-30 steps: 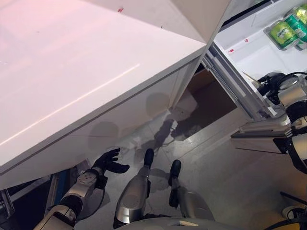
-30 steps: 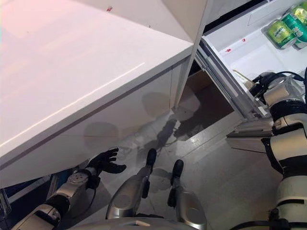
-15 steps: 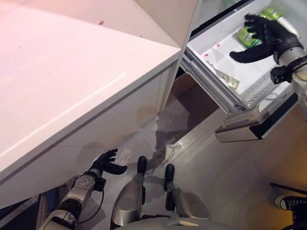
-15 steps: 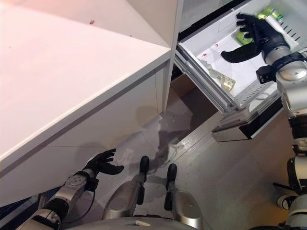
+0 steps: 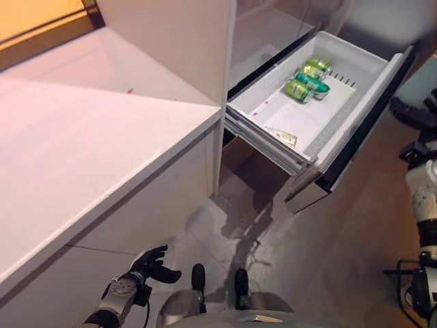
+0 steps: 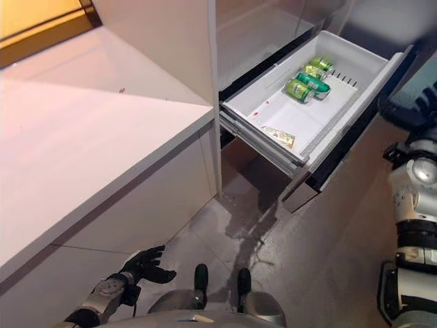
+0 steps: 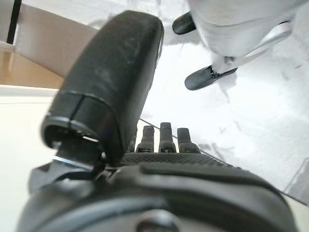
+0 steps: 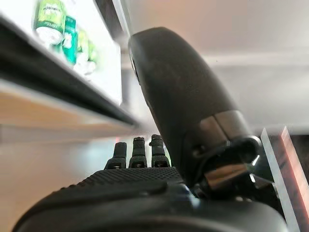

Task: Put drinks into fridge and close the fridge

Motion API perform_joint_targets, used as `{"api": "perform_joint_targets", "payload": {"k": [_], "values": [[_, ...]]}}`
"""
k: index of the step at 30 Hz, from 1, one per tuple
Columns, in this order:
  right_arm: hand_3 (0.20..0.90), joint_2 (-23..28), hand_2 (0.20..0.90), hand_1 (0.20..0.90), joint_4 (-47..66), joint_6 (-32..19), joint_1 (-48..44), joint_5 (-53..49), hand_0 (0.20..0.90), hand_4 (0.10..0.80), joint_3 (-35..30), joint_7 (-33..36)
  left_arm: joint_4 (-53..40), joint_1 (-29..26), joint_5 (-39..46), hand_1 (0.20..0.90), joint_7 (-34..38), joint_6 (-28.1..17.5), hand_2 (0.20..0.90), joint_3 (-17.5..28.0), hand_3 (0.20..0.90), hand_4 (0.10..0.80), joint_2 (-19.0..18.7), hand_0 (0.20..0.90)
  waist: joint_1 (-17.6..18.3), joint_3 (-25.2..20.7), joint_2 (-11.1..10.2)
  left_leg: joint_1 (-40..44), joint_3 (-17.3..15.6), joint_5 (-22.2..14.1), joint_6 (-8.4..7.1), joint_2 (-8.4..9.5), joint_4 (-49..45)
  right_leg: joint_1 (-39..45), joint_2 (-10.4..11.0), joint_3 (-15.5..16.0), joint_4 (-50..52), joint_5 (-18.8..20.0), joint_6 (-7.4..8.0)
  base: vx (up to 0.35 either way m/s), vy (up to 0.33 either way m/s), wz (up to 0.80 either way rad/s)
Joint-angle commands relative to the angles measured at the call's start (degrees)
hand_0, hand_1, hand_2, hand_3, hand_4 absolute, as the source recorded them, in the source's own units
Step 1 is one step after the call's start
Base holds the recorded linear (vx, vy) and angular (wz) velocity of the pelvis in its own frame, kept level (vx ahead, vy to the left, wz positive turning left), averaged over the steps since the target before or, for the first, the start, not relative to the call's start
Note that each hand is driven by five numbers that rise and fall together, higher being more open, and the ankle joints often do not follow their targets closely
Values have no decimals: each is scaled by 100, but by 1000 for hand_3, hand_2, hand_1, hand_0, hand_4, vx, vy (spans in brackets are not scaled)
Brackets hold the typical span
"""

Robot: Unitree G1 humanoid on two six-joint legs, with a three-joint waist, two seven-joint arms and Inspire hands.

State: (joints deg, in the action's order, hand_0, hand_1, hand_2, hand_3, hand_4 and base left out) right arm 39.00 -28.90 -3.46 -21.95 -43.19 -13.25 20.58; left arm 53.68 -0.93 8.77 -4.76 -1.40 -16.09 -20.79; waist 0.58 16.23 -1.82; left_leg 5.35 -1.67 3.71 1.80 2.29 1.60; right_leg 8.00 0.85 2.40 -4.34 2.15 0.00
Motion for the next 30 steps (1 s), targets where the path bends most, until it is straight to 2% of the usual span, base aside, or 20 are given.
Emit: {"api": "perform_joint_targets", "payload": {"k": [1,6,9,14,18,22,25,30], "values": [[900,49,900,900,134,-754,-323,-248,900,800,-121,-61,105,115,-198,900,-34,-63,900,-337,900,800,20,900,-357,-183,-22,-454,306,-1433,278,346,-1773,-664,373,105,1870,-739,161,-24,-22,10],[900,-142,900,900,177,-746,-614,-562,900,800,151,-138,-98,-32,-216,900,88,22,900,-481,900,800,-16,900,-470,226,55,-1068,413,-1605,396,436,-2390,-1228,427,132,2573,-927,94,-163,-13,14],[900,-294,900,900,295,-568,-845,-652,900,800,393,-364,-124,-112,-128,900,197,19,900,-494,900,800,-42,900,-509,487,94,-1505,452,-1717,463,527,-2832,-1673,422,106,3039,-1030,41,-179,20,4],[900,-271,900,900,211,-347,-1238,-120,900,800,812,-947,-196,-259,12,900,342,-5,900,-547,900,800,-5,900,-564,743,167,-2020,435,-1802,494,610,-3332,-2201,414,108,3598,-1148,-43,-112,71,-10],[900,-177,900,900,196,-390,-1603,241,900,800,1239,-1462,-313,-298,107,900,364,-52,900,-489,900,800,-19,900,-673,856,193,-2249,461,-1776,495,648,-3473,-2457,424,144,3835,-1185,-64,-51,57,5],[900,2,900,900,128,-769,-2258,1085,900,800,1840,-1687,-370,-219,181,900,357,-154,900,-495,900,800,-94,900,-846,909,217,-2277,478,-1724,488,667,-3437,-2493,453,224,3931,-1245,-70,10,48,2],[900,78,900,900,117,-741,-2643,1337,900,800,2201,-1823,-359,-121,124,900,266,-171,900,-440,900,800,-146,900,-960,840,218,-2082,543,-1604,433,649,-3160,-2286,487,310,3753,-1230,-57,106,31,3],[900,154,900,900,-211,-482,-3240,1433,900,800,2727,-2128,-174,74,16,900,111,-263,900,-414,900,800,-261,900,-1234,499,190,-1514,848,-1379,310,679,-2497,-1563,575,587,3084,-1160,-14,211,13,18]]}}
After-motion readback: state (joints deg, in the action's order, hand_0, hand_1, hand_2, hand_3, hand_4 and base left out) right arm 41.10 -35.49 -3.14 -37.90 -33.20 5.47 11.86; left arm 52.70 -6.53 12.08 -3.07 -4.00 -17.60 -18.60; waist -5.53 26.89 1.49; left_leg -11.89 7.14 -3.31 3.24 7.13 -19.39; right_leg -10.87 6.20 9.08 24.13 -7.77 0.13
